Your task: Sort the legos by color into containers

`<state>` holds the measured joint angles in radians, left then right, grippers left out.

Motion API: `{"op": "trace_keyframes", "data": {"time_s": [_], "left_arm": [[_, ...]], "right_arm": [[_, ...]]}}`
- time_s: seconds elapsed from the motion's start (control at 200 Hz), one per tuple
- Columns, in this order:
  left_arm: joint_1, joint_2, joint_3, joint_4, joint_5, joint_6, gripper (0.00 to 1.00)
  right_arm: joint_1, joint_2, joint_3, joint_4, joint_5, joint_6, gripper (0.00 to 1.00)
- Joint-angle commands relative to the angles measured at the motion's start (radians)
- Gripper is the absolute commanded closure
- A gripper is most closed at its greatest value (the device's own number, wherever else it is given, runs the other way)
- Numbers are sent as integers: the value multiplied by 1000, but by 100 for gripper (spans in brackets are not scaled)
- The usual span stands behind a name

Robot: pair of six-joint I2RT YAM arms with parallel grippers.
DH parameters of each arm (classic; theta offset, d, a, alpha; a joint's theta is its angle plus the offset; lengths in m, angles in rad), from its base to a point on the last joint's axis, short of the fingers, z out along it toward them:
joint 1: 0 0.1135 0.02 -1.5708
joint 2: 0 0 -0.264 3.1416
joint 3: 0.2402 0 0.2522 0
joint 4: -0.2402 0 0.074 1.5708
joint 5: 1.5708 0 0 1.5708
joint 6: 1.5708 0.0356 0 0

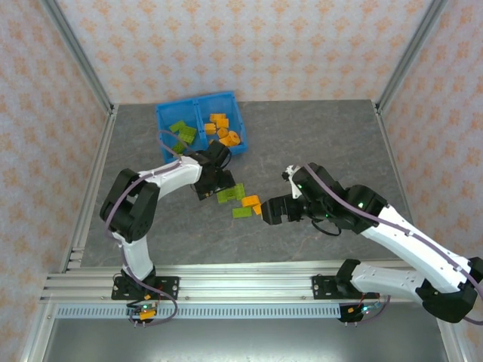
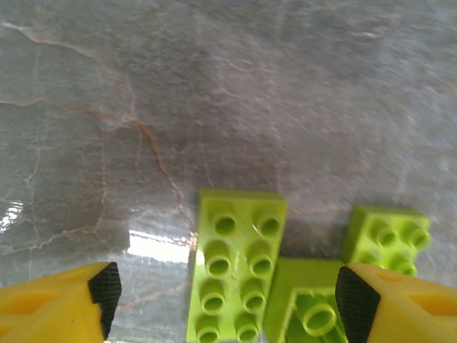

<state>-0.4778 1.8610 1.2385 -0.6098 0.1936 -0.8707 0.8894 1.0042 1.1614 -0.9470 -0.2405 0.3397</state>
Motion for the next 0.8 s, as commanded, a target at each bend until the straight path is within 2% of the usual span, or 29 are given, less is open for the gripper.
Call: {"op": "trace_keyframes", "data": {"time_s": [0.0, 0.145, 0.375, 0.501, 0.606, 0.711, 0.796], "left_arm": [[-5, 43, 55, -71, -55, -41, 25], [-4, 122, 79, -85, -44, -26, 39], [-11, 124, 57, -153, -70, 1, 59], [-13, 93, 20, -147, -58, 5, 65], [-13, 10, 4, -138, -64, 7, 69], [-14, -78, 35, -178, -127, 30, 71], [-8, -149, 99, -247, -229, 67, 71]], "right_arm": [[0, -9, -3, -10, -17, 3, 1], [0, -7, -6, 4, -15, 6, 1], [0, 18, 27, 0, 7, -2, 1], [0, 44, 50, 8, 19, -7, 1], [0, 65, 69, 18, 20, -4, 1], [0, 81, 90, 25, 15, 3, 1], [0, 85, 98, 34, 12, 11, 1]]}}
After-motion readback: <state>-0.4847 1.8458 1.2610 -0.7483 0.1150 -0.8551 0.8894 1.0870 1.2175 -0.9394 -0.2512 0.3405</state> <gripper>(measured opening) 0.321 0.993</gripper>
